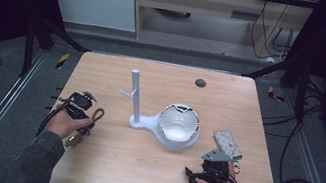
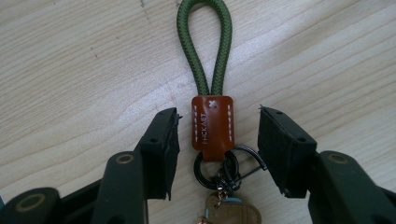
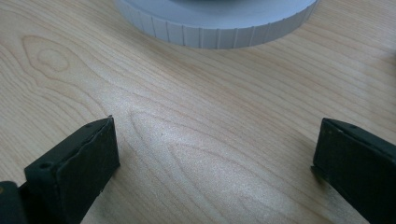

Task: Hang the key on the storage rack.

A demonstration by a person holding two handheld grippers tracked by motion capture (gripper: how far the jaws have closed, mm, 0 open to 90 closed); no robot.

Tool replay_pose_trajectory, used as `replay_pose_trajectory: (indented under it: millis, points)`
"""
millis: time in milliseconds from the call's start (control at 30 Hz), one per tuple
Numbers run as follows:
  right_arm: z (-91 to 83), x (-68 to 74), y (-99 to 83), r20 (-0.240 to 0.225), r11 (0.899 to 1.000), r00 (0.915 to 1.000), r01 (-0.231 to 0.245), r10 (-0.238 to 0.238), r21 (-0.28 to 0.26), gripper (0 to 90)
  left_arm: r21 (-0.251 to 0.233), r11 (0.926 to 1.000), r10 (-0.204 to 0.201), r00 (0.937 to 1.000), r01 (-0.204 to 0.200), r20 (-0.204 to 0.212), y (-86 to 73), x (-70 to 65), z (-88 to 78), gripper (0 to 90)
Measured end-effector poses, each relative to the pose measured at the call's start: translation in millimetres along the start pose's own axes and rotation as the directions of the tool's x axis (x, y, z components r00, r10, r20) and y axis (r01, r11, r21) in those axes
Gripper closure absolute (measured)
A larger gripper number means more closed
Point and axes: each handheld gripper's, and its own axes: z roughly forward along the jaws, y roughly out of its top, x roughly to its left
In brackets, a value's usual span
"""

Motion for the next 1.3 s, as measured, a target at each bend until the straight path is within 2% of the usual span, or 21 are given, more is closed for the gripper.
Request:
replay_pose_trajectory:
  millis: [67, 233, 367, 933, 1200, 1300]
  points:
    - [-0.1, 0.1, -0.1, -0.001, 1.0, 1.0, 0.0, 0.0, 0.0, 0.2, 0.01, 0.9999, -0.012, 0.9999, 0.012, 0.009, 1.0, 1.5, 3.8, 49.7]
    - [-0.5, 0.3, -0.3, -0.004, 1.0, 1.0, 0.002, -0.002, 0.001, 0.2, 0.02, 0.9998, 0.005, 1.0, -0.005, 0.001, 1.5, -0.6, 8.8, 52.9]
    - [-0.8, 0.4, -0.3, -0.002, 1.0, 1.0, 0.002, -0.002, 0.003, 0.2, 0.019, 0.9998, -0.003, 1.0, 0.003, 0.004, 1.1, 1.9, 9.9, 56.3]
    - [-1.0, 0.7, -0.5, -0.003, 1.0, 1.0, 0.004, -0.004, 0.004, 0.2, 0.045, 0.999, -0.002, 0.9999, 0.002, 0.013, -1.3, 4.5, 15.6, 61.0]
    - [-1.0, 0.7, -0.6, -0.004, 1.0, 1.0, 0.004, -0.004, 0.003, 0.2, 0.039, 0.9992, 0.005, 0.9998, -0.006, 0.019, -1.4, 4.7, 15.6, 65.4]
    - [-0.9, 0.7, -0.6, -0.004, 1.0, 1.0, 0.004, -0.004, 0.003, 0.2, 0.022, 0.9997, 0.006, 0.9999, -0.006, 0.015, -3.2, 4.6, 12.2, 65.6]
